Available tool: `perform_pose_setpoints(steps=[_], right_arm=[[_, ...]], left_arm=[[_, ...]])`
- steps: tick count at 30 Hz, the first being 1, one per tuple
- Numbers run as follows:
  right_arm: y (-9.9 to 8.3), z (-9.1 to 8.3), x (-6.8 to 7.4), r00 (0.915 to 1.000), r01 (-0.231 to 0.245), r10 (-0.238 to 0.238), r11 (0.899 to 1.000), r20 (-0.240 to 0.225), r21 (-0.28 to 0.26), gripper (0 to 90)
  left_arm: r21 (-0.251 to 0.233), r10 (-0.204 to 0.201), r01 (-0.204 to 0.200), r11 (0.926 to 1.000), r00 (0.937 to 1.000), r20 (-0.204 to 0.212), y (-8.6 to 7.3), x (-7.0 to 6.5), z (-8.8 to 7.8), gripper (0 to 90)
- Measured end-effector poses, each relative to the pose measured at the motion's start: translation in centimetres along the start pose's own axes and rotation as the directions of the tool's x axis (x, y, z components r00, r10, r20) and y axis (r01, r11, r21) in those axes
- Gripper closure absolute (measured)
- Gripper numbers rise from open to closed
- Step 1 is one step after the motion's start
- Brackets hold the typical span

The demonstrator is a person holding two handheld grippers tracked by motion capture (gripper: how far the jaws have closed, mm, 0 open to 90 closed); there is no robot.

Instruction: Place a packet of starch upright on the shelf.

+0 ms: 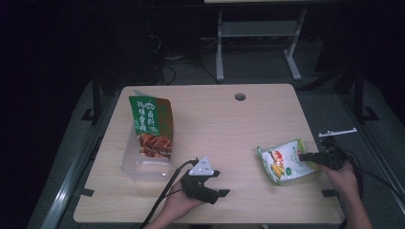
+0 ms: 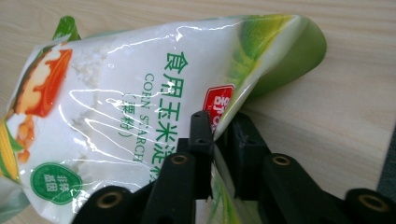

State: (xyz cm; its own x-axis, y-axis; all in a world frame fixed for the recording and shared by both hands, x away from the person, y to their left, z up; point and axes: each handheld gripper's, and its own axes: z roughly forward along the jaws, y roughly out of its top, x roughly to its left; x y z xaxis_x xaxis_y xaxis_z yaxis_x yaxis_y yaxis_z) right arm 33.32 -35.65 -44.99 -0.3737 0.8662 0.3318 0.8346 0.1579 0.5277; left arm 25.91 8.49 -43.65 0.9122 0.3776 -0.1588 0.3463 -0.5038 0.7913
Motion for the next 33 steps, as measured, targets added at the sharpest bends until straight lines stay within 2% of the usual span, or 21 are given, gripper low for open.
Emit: perform_pose_setpoints(steps=[4, 7, 8, 10, 12, 13, 14, 16, 17, 20, 23, 24, 25, 26, 27, 28, 29, 30, 31, 32, 33], right_arm=[[0.3, -0.1, 0.3, 0.9999, 0.013, -0.013, 1.000, -0.010, -0.014, 87.2], [0.9, -0.3, 1.2, 0.9984, 0.052, -0.052, 0.998, -0.019, -0.033, 88.7], [0.9, -0.3, 1.2, 0.9984, 0.052, -0.052, 0.998, -0.019, -0.033, 88.7], [1.6, -0.7, 2.2, 0.9949, 0.090, -0.092, 0.995, -0.041, -0.054, 88.8], [1.8, -0.8, 2.5, 0.9938, 0.101, -0.103, 0.993, -0.041, -0.055, 88.9], [2.4, -1.2, 3.5, 0.9898, 0.133, -0.136, 0.989, -0.043, -0.067, 88.9], [2.4, -1.2, 3.5, 0.9898, 0.133, -0.136, 0.989, -0.043, -0.067, 88.9], [3.1, -1.6, 4.8, 0.9820, 0.175, -0.180, 0.980, -0.056, -0.092, 88.9], [3.1, -1.6, 4.8, 0.9820, 0.175, -0.180, 0.980, -0.056, -0.092, 88.9], [3.7, -2.1, 6.2, 0.9719, 0.218, -0.225, 0.971, -0.068, -0.103, 88.9], [4.3, -2.4, 7.8, 0.9552, 0.277, -0.286, 0.954, -0.075, -0.118, 88.9], [4.3, -2.4, 7.8, 0.9552, 0.277, -0.286, 0.954, -0.075, -0.118, 88.9], [4.5, -2.5, 8.5, 0.9465, 0.302, -0.313, 0.945, -0.080, -0.123, 88.9], [4.5, -2.5, 8.5, 0.9465, 0.302, -0.313, 0.945, -0.080, -0.123, 88.9], [4.7, -2.5, 9.1, 0.9373, 0.325, -0.337, 0.937, -0.088, -0.129, 88.9], [4.7, -2.5, 9.1, 0.9373, 0.325, -0.337, 0.937, -0.088, -0.129, 88.9], [4.9, -2.5, 9.7, 0.9309, 0.341, -0.353, 0.931, -0.093, -0.130, 88.8], [4.9, -2.5, 9.7, 0.9309, 0.341, -0.353, 0.931, -0.093, -0.130, 88.8], [5.0, -2.5, 10.3, 0.9219, 0.361, -0.375, 0.923, -0.099, -0.133, 88.8], [5.0, -2.5, 10.3, 0.9219, 0.361, -0.375, 0.923, -0.099, -0.133, 88.8], [5.2, -2.5, 11.0, 0.9122, 0.381, -0.396, 0.914, -0.104, -0.137, 88.8]], left_arm=[[-0.001, -0.004, 0.004, 1.0000, 1.0000, -0.003, 0.0, 0.1, 0.0, 29.0], [-0.002, 0.007, -0.007, 1.0000, 1.0000, -0.004, 0.1, 0.3, 0.0, 29.0], [-0.002, 0.007, -0.007, 1.0000, 1.0000, -0.004, 0.1, 0.3, 0.0, 29.0], [-0.006, -0.004, 0.004, 1.0000, 1.0000, -0.002, 0.2, 0.3, 0.0, 29.0], [-0.012, -0.009, 0.009, 0.9999, 1.0000, -0.002, 0.3, 0.3, 0.1, 29.1], [-0.014, -0.010, 0.010, 0.9998, 0.9999, -0.003, 0.4, 0.3, 0.0, 29.1], [-0.014, -0.010, 0.010, 0.9998, 0.9999, -0.003, 0.4, 0.3, 0.0, 29.1], [-0.016, -0.009, 0.009, 0.9998, 1.0000, -0.003, 0.7, 0.3, 0.0, 29.1], [-0.016, -0.009, 0.009, 0.9998, 1.0000, -0.003, 0.7, 0.3, 0.0, 29.1], [-0.020, -0.005, 0.005, 0.9998, 1.0000, -0.003, 1.1, 0.4, 0.0, 29.2], [-0.022, 0.000, 0.000, 0.9998, 1.0000, -0.006, 1.5, 0.4, 0.1, 29.2], [-0.024, 0.000, 0.000, 0.9997, 1.0000, -0.004, 1.6, 0.4, 0.2, 29.2], [-0.024, -0.003, 0.003, 0.9997, 1.0000, 0.000, 1.9, 0.5, 0.4, 29.3], [-0.024, -0.003, 0.003, 0.9997, 1.0000, 0.000, 1.9, 0.5, 0.4, 29.3], [-0.025, -0.002, 0.002, 0.9997, 1.0000, 0.001, 2.0, 0.5, 0.5, 29.4], [-0.023, 0.001, -0.001, 0.9997, 1.0000, 0.003, 2.1, 0.5, 0.5, 29.4], [-0.020, 0.003, -0.003, 0.9998, 1.0000, 0.004, 2.3, 0.6, 0.6, 29.5], [-0.022, 0.010, -0.010, 0.9997, 0.9999, 0.005, 2.5, 0.7, 0.7, 29.5], [-0.026, 0.012, -0.012, 0.9996, 0.9999, 0.009, 2.9, 0.8, 0.9, 29.7], [-0.026, 0.012, -0.012, 0.9996, 0.9999, 0.009, 2.9, 0.8, 0.9, 29.7], [-0.029, 0.018, -0.018, 0.9994, 0.9998, 0.007, 3.2, 0.9, 1.1, 30.0]])
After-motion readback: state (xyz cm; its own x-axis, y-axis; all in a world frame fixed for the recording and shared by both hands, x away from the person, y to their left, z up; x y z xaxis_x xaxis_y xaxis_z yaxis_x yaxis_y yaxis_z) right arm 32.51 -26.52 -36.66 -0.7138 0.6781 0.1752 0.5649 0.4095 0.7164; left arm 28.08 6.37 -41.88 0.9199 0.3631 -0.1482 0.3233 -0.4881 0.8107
